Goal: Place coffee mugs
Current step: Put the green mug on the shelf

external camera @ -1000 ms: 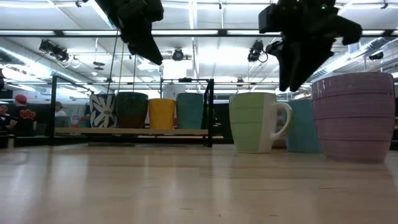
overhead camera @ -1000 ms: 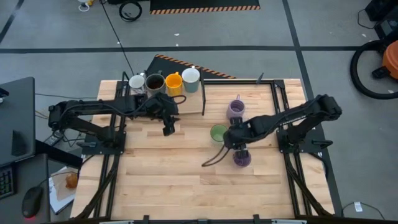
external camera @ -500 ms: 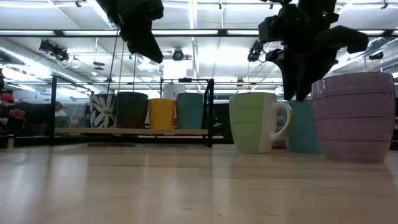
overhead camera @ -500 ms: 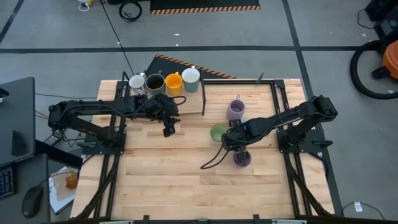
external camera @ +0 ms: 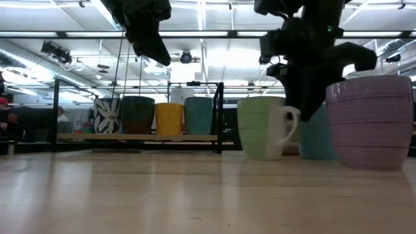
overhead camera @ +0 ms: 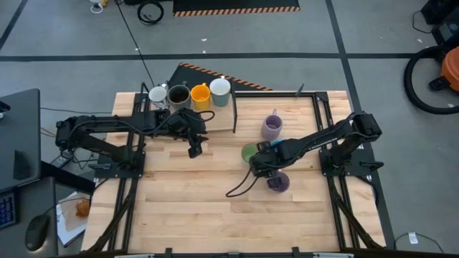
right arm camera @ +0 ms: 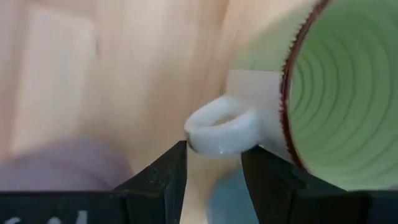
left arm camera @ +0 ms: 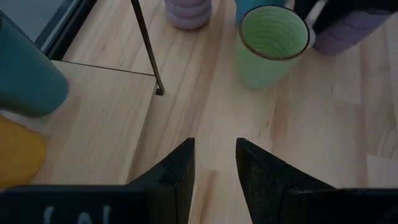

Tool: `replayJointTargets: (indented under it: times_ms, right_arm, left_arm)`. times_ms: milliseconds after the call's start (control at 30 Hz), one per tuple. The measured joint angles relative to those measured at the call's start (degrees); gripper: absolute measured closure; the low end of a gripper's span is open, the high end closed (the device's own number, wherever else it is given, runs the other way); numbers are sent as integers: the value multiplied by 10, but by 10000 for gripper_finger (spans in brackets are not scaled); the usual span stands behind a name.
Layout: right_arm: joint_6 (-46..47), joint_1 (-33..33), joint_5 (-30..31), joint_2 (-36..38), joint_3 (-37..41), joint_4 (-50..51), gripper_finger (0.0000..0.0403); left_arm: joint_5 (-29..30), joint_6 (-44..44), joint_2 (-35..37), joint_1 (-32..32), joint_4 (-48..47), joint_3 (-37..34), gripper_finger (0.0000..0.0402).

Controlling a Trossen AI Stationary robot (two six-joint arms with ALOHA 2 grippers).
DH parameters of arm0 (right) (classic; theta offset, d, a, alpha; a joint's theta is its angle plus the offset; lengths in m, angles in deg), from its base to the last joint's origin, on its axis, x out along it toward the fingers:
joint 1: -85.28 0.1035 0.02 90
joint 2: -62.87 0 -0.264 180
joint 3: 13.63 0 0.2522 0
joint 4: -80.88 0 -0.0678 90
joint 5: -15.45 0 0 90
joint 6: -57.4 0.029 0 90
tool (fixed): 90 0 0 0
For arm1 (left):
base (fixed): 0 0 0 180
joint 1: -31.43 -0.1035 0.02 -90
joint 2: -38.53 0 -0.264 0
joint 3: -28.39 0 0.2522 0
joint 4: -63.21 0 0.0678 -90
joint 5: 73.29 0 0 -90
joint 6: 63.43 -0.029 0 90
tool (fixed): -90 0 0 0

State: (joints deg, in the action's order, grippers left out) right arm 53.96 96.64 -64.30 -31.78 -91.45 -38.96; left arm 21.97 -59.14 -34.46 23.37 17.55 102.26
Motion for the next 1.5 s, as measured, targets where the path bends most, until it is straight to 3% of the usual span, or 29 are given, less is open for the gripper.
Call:
replayJointTargets:
  times_ms: [367, 733, 1067, 1333, 1500]
  right_arm:
    - [-6, 0, -54, 4, 0, -79, 245]
    - [32, 8, -42, 14, -52, 53, 245]
    - [55, 10, 2, 106, 9, 8, 245]
    - [67, 10, 20, 189, 66, -57, 245]
    - [68, 10, 25, 242, 95, -89, 245]
  left_arm:
    - [0, 0, 0, 0, 0, 0, 278]
    - [-21, -21, -31, 23, 30, 1, 278]
    - [36, -19, -77, 80, 65, 0, 278]
    - [37, 3, -96, 91, 84, 3, 280]
    - [37, 1, -134, 91, 80, 50, 285]
